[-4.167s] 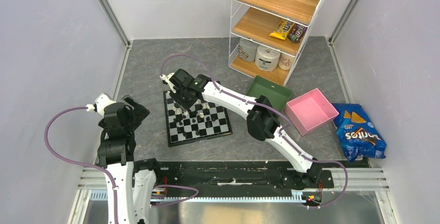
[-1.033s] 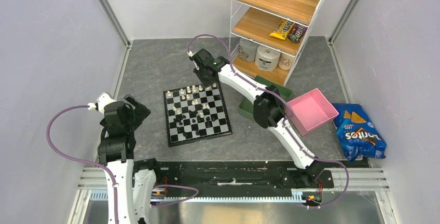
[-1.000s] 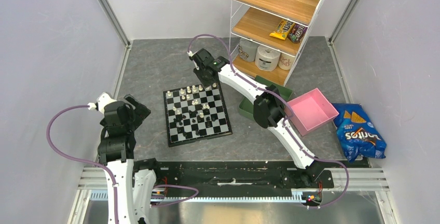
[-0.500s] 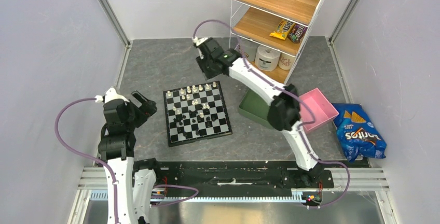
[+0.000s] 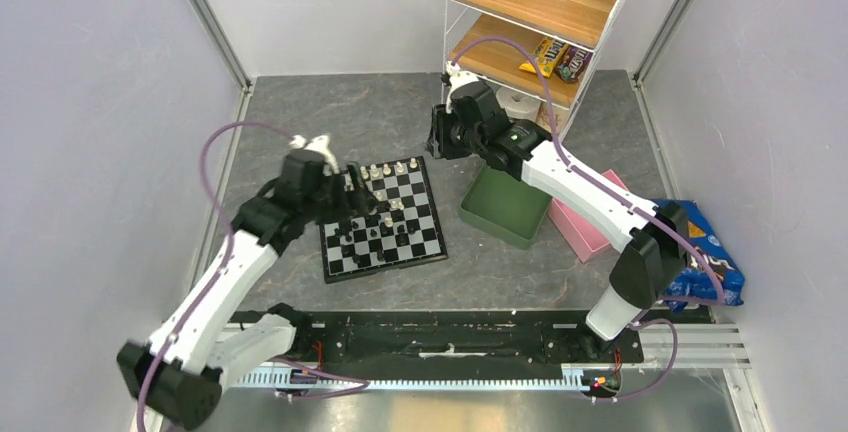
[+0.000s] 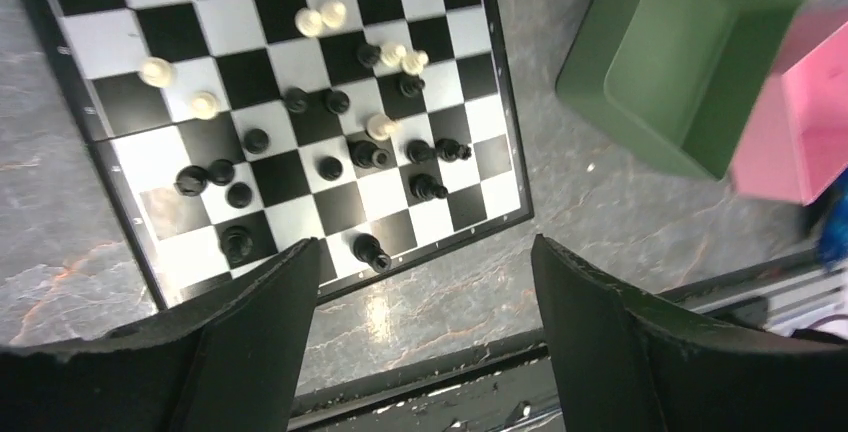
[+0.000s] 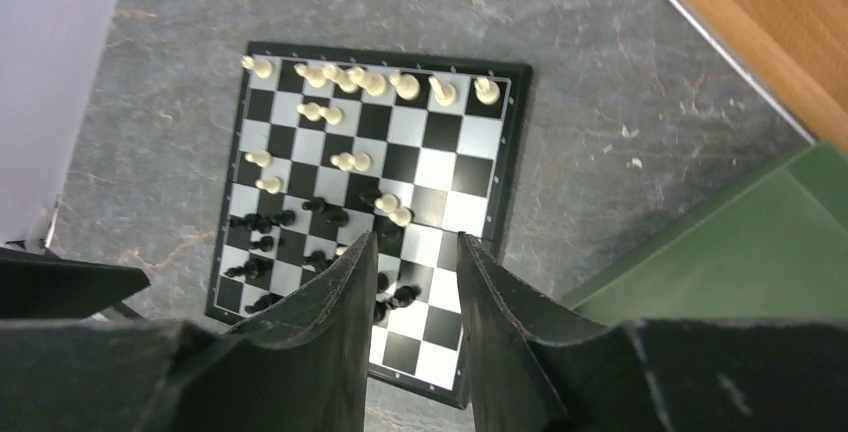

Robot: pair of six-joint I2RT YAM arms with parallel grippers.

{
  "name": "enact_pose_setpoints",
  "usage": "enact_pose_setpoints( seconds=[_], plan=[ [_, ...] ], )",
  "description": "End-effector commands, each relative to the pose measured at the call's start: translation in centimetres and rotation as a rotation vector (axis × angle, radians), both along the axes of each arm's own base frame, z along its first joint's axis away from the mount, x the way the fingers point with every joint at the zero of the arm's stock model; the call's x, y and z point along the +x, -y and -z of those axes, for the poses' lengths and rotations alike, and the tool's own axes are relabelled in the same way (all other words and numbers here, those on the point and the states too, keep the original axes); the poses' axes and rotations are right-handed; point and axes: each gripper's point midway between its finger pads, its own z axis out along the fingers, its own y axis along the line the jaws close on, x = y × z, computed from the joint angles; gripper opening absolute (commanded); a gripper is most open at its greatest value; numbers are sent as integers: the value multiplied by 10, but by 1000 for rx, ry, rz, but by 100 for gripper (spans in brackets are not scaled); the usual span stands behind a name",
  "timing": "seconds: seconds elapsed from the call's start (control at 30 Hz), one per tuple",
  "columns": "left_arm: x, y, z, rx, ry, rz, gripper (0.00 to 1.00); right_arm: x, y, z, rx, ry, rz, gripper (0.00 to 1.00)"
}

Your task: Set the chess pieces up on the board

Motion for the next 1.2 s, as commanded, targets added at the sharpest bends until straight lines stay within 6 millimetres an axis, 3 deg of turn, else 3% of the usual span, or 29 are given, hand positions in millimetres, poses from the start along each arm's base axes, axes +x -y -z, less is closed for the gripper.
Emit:
enact_pose_setpoints(
  seconds=[0.0,0.27,0.5,0.77,1.17],
  plan=[
    [21,27,14,105,-28,-36,82,3,20,-13,51,26,73,42],
    [55,55,57,130,-119,-84,73,-10,55,-30,114,78,130,39],
    [76,82,73,119,-146,-74,61,-14,65,-43,103,118,136,39],
    [75,77,97,182,-199,-91,58,-19,75,-42,103,120,151,39],
    [67,65,112,283,-239,-93,57,-16,75,-39,100,115,150,39]
  ],
)
